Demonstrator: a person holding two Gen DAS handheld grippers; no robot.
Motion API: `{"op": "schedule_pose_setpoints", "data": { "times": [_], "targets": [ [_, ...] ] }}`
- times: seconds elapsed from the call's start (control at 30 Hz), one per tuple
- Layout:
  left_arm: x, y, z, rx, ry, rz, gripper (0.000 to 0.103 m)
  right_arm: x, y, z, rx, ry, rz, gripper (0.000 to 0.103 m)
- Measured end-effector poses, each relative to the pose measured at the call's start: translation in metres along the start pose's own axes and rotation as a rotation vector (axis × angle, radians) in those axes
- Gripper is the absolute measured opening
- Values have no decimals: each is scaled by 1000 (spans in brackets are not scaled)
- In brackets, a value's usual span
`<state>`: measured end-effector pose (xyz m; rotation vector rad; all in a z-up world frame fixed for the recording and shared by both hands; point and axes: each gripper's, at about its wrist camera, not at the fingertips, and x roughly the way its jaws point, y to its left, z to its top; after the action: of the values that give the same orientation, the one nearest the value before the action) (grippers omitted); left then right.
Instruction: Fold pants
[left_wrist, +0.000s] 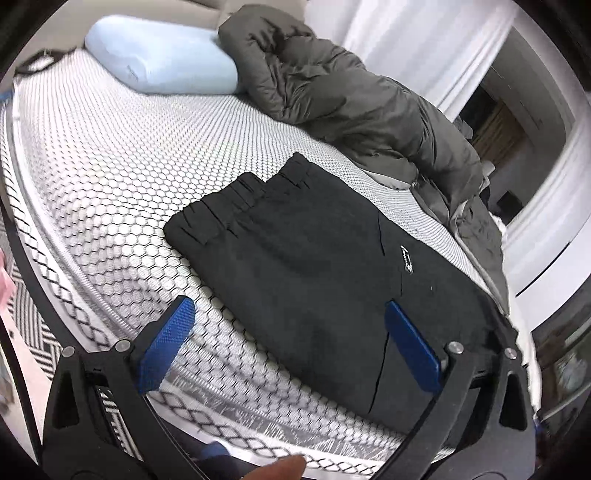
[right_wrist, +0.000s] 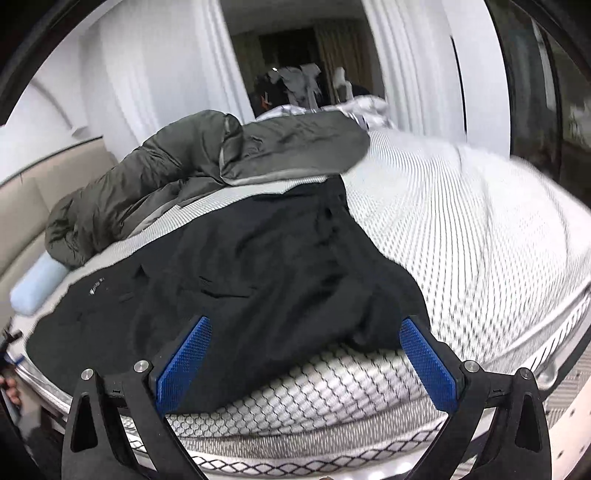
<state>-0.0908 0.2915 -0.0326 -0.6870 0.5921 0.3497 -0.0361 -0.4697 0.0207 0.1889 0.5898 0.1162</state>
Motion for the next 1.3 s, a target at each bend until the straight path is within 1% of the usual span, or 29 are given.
{"op": "schedule_pose_setpoints", "data": {
  "times": [0.07,0.13,0.17,0.2,0.23,0.27,0.3,0.33,0.4,0.47,0.53,0.6,0.63,0.67,0.7,0.73,0.77,0.8,0.87,0.9,0.97,1.03,1.1,1.13,1.17,1.2,1.23,1.27,1.3],
  "targets": [
    [12,3,5,-17,32,-23,80,1,-9,-1,39,21,21,103],
    [25,4,10,-34,55,-38,76,2,-11,-2,38,26,18,103],
    [32,0,11,-35,60,-38,67,4,-12,-1,35,34,17,103],
    [39,-3,14,-37,61,-32,57,7,-13,-1,36,47,22,103],
    [48,-6,17,-38,65,-23,49,12,-14,0,39,63,29,103],
    [55,-4,19,-47,67,-2,27,17,-15,0,47,79,37,103],
    [62,-4,22,-52,63,15,10,23,-16,1,58,92,42,103],
    [67,-2,24,-64,51,24,7,27,-19,1,74,106,38,103],
    [66,5,25,-100,30,7,2,29,-27,0,109,114,45,103],
    [63,7,27,-93,11,9,2,32,-39,-1,153,130,56,102],
    [60,9,30,-88,-1,11,2,38,-51,-3,208,141,58,98],
    [57,8,33,-79,-8,12,2,48,-64,-3,294,138,113,97],
    [55,8,34,-72,-10,14,2,52,-68,-3,338,132,146,92],
    [55,5,35,-63,-12,22,2,58,-73,-1,385,126,174,82],
    [53,4,34,-56,-13,27,2,63,-76,1,431,125,183,71],
    [50,2,33,-50,-14,30,2,67,-76,4,457,134,189,49],
    [49,1,33,-46,-16,33,2,72,-74,9,466,155,200,43],
    [47,-1,32,-43,-20,33,2,71,-70,14,437,165,187,41],
    [38,-2,29,-44,-25,22,2,56,-54,27,302,141,130,34],
    [34,-3,28,-38,-27,19,2,45,-51,32,245,127,100,34],
    [33,-5,24,-14,-9,19,2,30,-56,34,197,125,58,33],
    [39,0,15,-11,38,13,2,35,-63,28,138,168,-31,33],
    [49,5,9,-11,64,42,2,50,-69,18,142,227,-40,35],
    [49,7,7,-19,65,33,2,52,-68,16,143,233,-40,39],
    [45,7,7,-31,58,29,3,49,-66,17,138,216,-35,48],
    [41,6,9,-31,52,36,9,44,-64,20,132,198,-33,54],
    [36,7,8,-23,49,44,13,36,-63,22,126,180,-40,68],
    [31,5,10,-11,42,59,21,27,-61,27,118,150,-57,77],
    [24,4,13,5,27,80,35,20,-61,31,111,120,-76,79]
  ]
}}
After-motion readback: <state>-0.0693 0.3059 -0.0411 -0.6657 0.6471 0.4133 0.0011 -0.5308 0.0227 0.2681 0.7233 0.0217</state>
